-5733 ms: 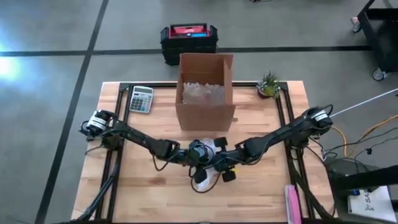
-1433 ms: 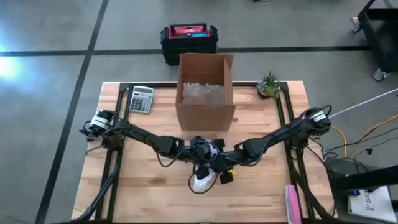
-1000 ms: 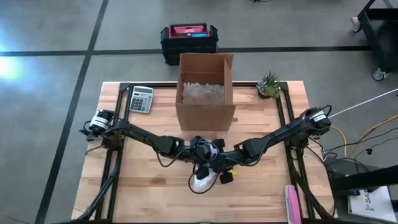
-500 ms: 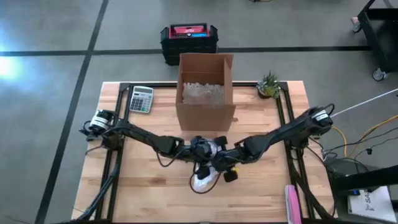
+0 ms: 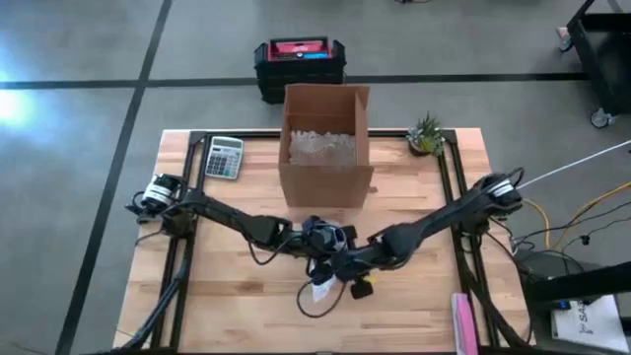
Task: Wrap mug
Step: Wrap the purple mug with bubble wrap
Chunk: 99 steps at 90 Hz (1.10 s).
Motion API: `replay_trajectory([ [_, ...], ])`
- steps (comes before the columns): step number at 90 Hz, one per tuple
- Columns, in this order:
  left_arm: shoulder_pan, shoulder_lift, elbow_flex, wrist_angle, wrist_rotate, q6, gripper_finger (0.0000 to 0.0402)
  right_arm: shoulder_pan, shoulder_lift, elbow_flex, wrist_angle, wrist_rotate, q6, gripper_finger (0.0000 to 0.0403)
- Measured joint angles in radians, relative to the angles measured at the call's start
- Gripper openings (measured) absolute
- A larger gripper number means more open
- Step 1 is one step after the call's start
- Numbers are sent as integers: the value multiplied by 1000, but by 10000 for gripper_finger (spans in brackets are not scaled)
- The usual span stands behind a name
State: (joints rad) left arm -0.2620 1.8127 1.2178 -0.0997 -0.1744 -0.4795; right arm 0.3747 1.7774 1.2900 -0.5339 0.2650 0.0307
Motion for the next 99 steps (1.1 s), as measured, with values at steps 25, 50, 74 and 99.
replay_trajectory([
  [25,-69,-100,106,-270,98,-60,0,-10,37,-2,22,25,-5,0],
  [50,-146,-95,45,-141,6,-62,0,-12,37,-3,42,27,-24,0],
  [74,-58,-31,0,-54,-80,-49,0,-12,29,-4,41,24,-33,0],
  [99,-32,40,1,-13,-58,-61,0,0,-48,167,-223,24,-62,0],
])
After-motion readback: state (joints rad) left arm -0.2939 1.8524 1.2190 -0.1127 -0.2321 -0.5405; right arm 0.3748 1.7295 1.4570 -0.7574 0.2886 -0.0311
